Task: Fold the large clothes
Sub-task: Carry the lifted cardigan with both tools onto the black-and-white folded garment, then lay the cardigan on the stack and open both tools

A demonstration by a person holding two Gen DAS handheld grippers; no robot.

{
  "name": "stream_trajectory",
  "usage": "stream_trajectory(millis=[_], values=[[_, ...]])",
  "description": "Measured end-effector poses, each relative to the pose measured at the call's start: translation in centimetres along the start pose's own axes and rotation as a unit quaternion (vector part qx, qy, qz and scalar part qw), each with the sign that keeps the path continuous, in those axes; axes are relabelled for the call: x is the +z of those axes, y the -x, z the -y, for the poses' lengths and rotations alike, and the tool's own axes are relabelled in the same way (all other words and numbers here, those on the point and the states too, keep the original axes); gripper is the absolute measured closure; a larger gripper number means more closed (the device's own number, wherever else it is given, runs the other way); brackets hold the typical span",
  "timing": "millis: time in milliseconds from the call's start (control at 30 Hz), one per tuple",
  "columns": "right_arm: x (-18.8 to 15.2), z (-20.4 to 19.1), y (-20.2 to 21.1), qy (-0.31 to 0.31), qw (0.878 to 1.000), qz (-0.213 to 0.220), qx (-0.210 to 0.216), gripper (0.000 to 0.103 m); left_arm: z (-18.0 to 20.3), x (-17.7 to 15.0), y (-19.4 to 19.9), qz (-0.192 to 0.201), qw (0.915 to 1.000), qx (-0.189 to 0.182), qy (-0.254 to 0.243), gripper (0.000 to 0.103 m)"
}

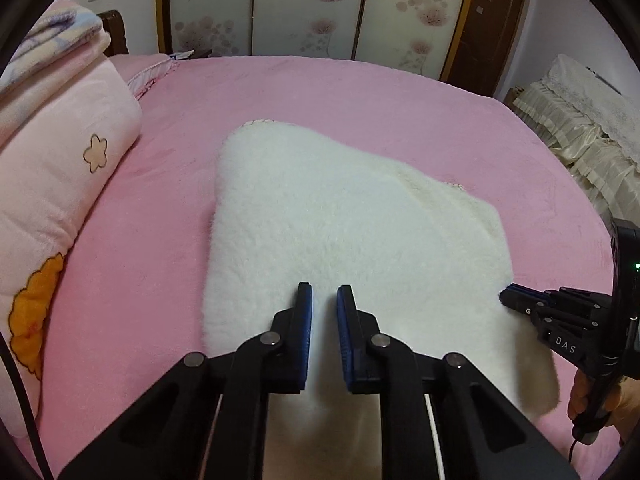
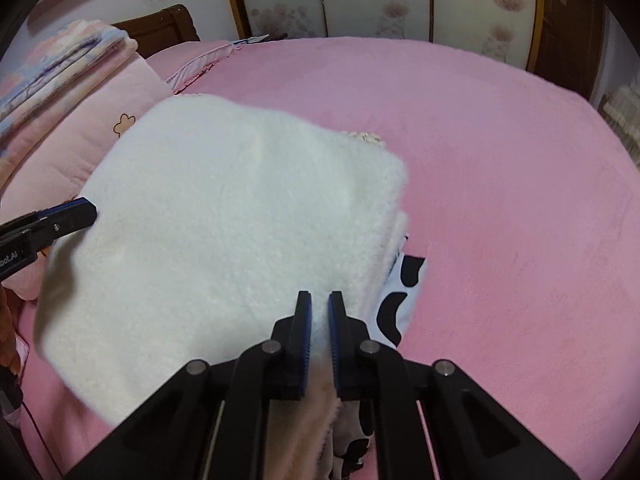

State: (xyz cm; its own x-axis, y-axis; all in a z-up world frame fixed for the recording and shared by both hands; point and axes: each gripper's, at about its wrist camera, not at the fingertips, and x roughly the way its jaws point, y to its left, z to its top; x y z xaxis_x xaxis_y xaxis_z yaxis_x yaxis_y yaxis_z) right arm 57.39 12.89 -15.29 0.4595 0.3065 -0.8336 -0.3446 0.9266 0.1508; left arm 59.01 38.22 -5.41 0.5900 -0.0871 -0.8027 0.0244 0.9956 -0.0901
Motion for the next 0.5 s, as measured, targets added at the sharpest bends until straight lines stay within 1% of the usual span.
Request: stream_trajectory(millis=[67, 200, 300, 333, 367, 400, 433, 467, 500], values=[[0.0, 0.0, -0.1, -0.003, 1.000, 0.002, 0.003, 0.096, -0.1, -0.2, 0.0, 0.006, 1.0000, 0.000, 0.008, 0.091], [0.0, -0.7, 0.0, 0.006, 1.000, 0.005, -0.010, 0.096, 0.2, -0.7, 0.0, 0.021, 0.9996, 0.017, 0.008, 0.091], [-0.1, -0.8, 0.6, 0.006, 1.000, 0.006, -0.004, 0.096, 0.5, -0.8, 0.3, 0.028, 0.9990, 0.029, 0.018, 0.091], [-0.1, -0.7, 1.0, -0.002, 1.000, 0.005, 0.005, 0.095, 0.7, -0.9, 0.4, 0.030, 0.9988, 0.030, 0.023, 0.089], [-0.2, -0.5, 1.3, -0.010, 1.000, 0.005, 0.012, 0.093, 0.9, -0.9, 0.6, 0.032, 0.9985, 0.032, 0.030, 0.086], [-0.3, -0.3, 1.8, -0.020, 1.000, 0.004, 0.018, 0.093, 1.1, -0.9, 0.8, 0.033, 0.9982, 0.035, 0.037, 0.082], [-0.3, -0.2, 2.2, -0.024, 1.000, 0.004, 0.019, 0.093, 1.5, -1.0, 1.2, 0.033, 0.9979, 0.035, 0.043, 0.070], [-0.4, -0.1, 2.7, -0.025, 1.000, 0.002, 0.015, 0.093, 2.0, -1.1, 1.7, 0.035, 0.9977, 0.034, 0.046, 0.053], [-0.5, 0.0, 3.2, -0.025, 1.000, 0.001, 0.015, 0.093, 2.6, -1.3, 2.2, 0.038, 0.9976, 0.035, 0.047, 0.044]])
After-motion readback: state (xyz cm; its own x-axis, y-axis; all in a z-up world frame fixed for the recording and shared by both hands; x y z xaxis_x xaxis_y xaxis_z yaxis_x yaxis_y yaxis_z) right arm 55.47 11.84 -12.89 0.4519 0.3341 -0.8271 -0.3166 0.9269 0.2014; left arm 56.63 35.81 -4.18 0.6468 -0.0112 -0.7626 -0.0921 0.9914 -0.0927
